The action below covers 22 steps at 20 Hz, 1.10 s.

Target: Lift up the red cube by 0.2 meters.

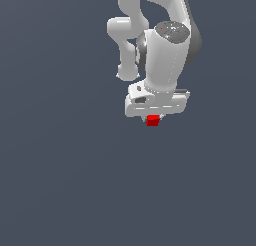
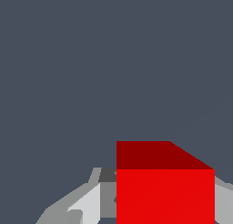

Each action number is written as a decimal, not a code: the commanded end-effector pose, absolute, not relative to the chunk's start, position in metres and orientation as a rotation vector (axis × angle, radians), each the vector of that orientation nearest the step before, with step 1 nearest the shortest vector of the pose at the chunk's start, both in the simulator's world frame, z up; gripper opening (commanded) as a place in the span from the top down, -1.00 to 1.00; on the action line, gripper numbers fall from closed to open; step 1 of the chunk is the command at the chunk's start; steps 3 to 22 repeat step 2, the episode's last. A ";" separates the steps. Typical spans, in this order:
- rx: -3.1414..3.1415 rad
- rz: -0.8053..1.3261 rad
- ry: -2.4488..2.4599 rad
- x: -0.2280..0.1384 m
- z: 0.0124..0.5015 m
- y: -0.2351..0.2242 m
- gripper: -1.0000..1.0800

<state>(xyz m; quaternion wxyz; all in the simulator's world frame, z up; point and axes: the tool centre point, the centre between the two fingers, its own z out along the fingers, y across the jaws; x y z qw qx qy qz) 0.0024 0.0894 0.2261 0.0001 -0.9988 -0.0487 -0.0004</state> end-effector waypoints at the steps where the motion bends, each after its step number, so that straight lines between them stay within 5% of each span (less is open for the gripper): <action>1: -3.138 0.000 -0.153 0.003 0.230 0.089 1.00; 22: -3.138 0.000 -0.153 0.003 0.230 0.089 1.00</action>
